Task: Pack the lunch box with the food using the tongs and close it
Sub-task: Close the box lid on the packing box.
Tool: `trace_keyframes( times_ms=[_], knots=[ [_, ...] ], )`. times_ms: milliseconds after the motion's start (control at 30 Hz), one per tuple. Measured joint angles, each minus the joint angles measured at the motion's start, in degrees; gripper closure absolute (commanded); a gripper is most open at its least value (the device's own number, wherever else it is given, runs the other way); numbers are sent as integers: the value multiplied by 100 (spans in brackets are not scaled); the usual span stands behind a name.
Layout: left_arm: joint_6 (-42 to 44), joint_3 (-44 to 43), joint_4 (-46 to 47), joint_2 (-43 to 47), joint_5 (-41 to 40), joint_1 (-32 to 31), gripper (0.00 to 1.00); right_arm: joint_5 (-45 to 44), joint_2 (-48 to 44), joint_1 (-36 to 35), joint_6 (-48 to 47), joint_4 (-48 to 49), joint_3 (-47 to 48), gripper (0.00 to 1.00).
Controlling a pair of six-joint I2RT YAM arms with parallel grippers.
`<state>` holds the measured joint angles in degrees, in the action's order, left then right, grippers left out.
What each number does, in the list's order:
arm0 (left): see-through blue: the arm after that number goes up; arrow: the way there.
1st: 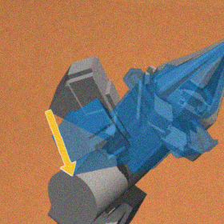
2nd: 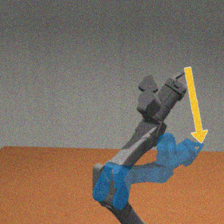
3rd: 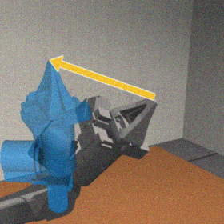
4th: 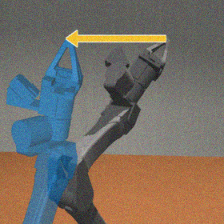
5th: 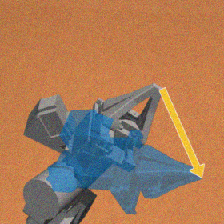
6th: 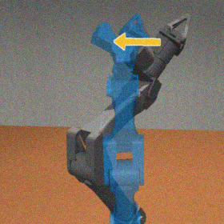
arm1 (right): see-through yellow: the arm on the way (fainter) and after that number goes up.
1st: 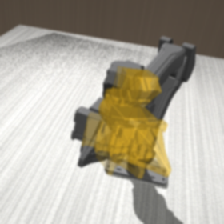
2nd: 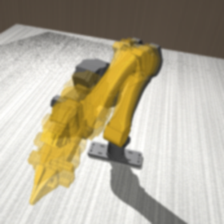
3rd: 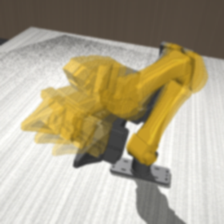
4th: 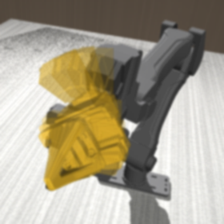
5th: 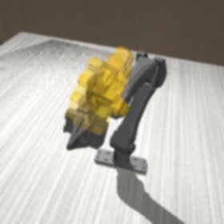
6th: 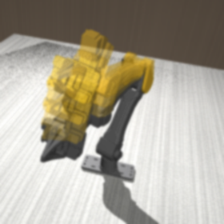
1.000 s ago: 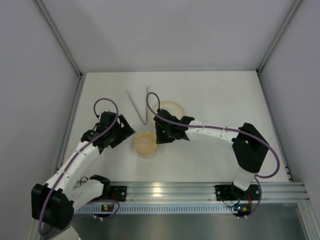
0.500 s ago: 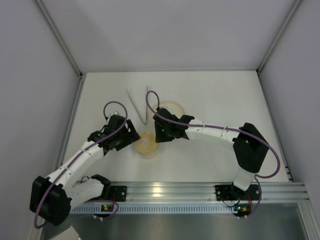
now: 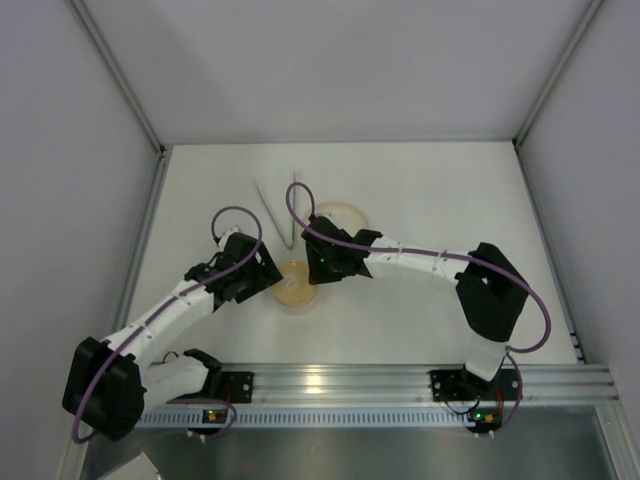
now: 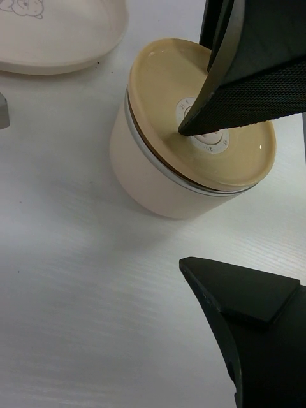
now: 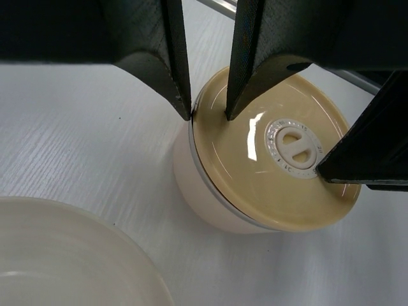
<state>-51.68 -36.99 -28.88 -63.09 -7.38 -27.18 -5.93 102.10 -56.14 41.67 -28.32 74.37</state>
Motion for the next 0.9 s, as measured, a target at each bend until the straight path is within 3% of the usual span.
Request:
trace_keyframes(
  times_ms=[367, 900],
  knots=[
    [-74, 42, 173, -46, -63, -15, 19, -24, 44, -7, -9, 39, 33, 71],
    [-138, 79, 621, -291, 7, -15, 20, -470, 273, -4, -291, -177, 452, 63]
  ],
)
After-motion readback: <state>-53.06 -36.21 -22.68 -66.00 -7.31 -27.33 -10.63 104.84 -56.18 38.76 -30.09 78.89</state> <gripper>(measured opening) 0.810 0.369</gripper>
